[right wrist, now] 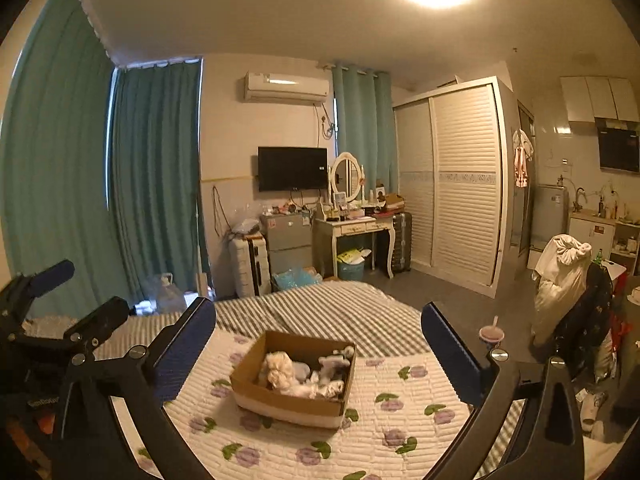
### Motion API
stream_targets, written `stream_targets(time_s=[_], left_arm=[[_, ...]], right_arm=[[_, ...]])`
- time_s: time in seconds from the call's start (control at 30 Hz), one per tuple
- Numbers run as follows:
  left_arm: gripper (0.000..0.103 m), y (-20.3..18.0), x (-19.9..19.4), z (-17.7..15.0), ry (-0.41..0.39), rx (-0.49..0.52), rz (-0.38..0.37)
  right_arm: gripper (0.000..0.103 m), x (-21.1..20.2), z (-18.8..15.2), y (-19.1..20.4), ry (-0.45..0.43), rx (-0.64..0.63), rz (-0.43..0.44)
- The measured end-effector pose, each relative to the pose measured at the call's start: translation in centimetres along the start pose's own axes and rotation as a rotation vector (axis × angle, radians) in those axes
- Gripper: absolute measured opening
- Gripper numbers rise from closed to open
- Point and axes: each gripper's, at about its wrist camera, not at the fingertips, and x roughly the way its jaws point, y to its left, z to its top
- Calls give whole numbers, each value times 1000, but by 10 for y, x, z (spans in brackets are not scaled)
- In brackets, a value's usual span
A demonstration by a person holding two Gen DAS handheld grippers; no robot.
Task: Organize soft objects
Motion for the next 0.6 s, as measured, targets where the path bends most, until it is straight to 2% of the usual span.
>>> stream_targets(time_s=[0.13,0.3,0.43,0.6], left_arm=[[103,4,29,-46,57,-59,15],[103,-8,57,-93,103,4,57],[103,-11,70,-113,148,-10,39],[103,-9,76,-119,177,-40,34]], right_arm=[[103,43,-48,-9,13,29,10],[103,99,-104,-25,123,77,1],[103,119,-122,-33,166,94,-7],[103,129,-133,-37,187,98,-20]])
